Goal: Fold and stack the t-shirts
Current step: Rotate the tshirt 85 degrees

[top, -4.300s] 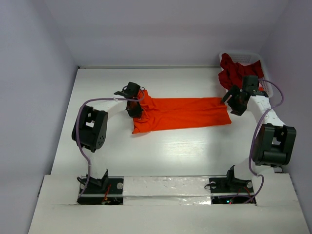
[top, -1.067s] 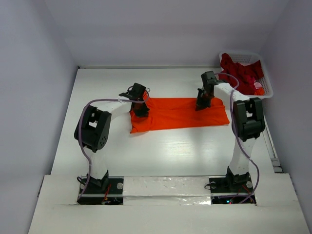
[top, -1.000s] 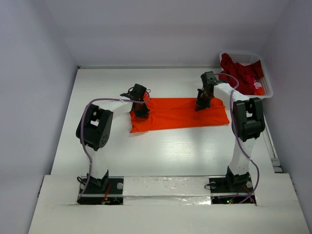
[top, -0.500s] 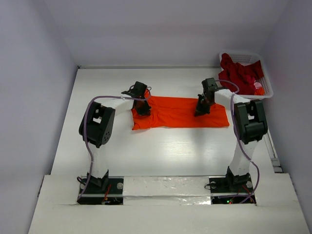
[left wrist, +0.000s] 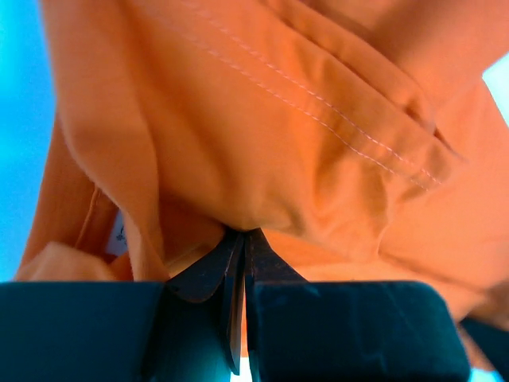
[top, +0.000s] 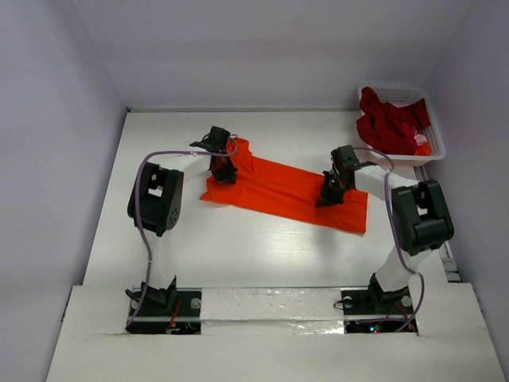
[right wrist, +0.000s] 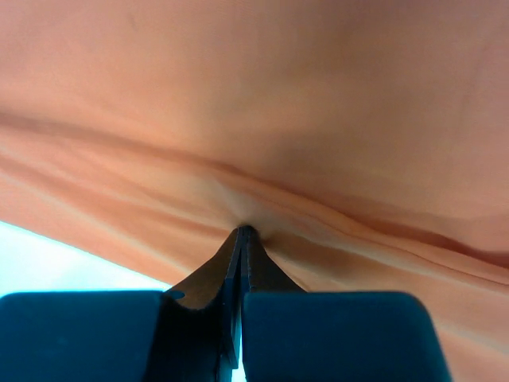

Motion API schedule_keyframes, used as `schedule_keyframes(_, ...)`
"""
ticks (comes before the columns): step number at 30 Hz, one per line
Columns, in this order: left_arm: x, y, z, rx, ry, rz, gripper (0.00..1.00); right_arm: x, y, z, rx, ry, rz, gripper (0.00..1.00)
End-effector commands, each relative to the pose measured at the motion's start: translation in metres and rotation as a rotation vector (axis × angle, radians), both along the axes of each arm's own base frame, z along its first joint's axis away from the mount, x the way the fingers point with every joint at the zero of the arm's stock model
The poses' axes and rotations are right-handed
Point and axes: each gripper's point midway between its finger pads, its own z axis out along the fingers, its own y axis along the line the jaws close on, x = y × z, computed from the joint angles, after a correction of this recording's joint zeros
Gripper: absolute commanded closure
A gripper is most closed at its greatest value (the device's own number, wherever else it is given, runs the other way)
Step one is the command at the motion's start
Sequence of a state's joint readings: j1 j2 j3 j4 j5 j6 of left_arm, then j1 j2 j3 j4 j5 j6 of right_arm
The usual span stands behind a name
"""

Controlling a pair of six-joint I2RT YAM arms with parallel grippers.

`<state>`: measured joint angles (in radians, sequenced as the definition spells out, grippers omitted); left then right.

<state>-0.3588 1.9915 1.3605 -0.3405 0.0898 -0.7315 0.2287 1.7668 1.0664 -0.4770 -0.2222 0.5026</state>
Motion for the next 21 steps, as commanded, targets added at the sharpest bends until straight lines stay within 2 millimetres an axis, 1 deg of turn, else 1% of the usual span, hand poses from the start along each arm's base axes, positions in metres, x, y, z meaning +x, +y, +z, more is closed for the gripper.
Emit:
schedule_keyframes(1, 0.007, 0.027, -0.014, 0.108, 0.034, 0.01, 1.0, -0.024, 0.005, 0.005, -0.014, -0.004, 0.036, 1.0)
schedule_keyframes(2, 0.016, 0.029, -0.01, 0.099, 0.019, 0.017, 1.0, -0.033, 0.007, 0.006, -0.013, -0.001, 0.046, 1.0)
schedule_keyframes(3, 0.017, 0.026, -0.013, 0.092, 0.028, 0.005, 1.0, -0.04, 0.013, 0.005, -0.013, 0.004, 0.068, 1.0)
schedule_keyframes(5, 0.026, 0.021, -0.009, 0.074, 0.011, -0.003, 1.0, -0.05, 0.02, 0.004, -0.015, 0.003, 0.09, 1.0)
schedule_keyframes(6, 0.027, 0.017, -0.009, 0.06, 0.012, -0.008, 1.0, -0.06, 0.026, 0.004, -0.016, 0.004, 0.109, 1.0)
schedule_keyframes(7, 0.03, 0.015, -0.009, 0.048, 0.004, -0.009, 1.0, -0.065, 0.03, 0.003, -0.017, 0.005, 0.117, 1.0)
schedule_keyframes(9, 0.03, 0.01, -0.008, 0.024, 0.003, -0.014, 1.0, -0.072, 0.039, 0.004, -0.002, -0.003, 0.125, 1.0)
schedule_keyframes(10, 0.03, 0.009, -0.008, 0.017, 0.0, -0.017, 1.0, -0.081, 0.046, 0.002, 0.0, 0.003, 0.147, 1.0)
schedule_keyframes(12, 0.03, 0.008, -0.009, 0.011, 0.004, -0.019, 1.0, -0.087, 0.055, 0.0, 0.012, 0.004, 0.152, 1.0)
schedule_keyframes(13, 0.029, 0.008, -0.009, 0.008, 0.003, -0.022, 1.0, -0.094, 0.061, -0.003, 0.013, 0.01, 0.172, 1.0)
schedule_keyframes(16, 0.029, 0.006, -0.008, 0.001, -0.005, -0.029, 1.0, -0.103, 0.075, -0.006, 0.027, 0.014, 0.189, 1.0)
schedule_keyframes(17, 0.03, 0.005, -0.007, -0.003, -0.011, -0.04, 1.0, -0.111, 0.084, -0.007, 0.024, 0.017, 0.217, 1.0)
schedule_keyframes(18, 0.031, 0.002, -0.008, -0.015, -0.006, -0.052, 1.0, -0.114, 0.09, -0.008, 0.027, 0.017, 0.221, 1.0)
schedule_keyframes(19, 0.035, -0.001, -0.006, -0.024, -0.015, -0.064, 1.0, -0.117, 0.095, -0.008, 0.027, 0.016, 0.232, 1.0)
schedule_keyframes(20, 0.037, -0.004, -0.006, -0.034, -0.016, -0.075, 1.0, -0.127, 0.104, -0.009, 0.028, 0.021, 0.263, 1.0)
schedule_keyframes(21, 0.036, -0.009, -0.013, -0.052, 0.0, -0.102, 1.0, -0.131, 0.111, -0.01, 0.038, 0.025, 0.263, 1.0)
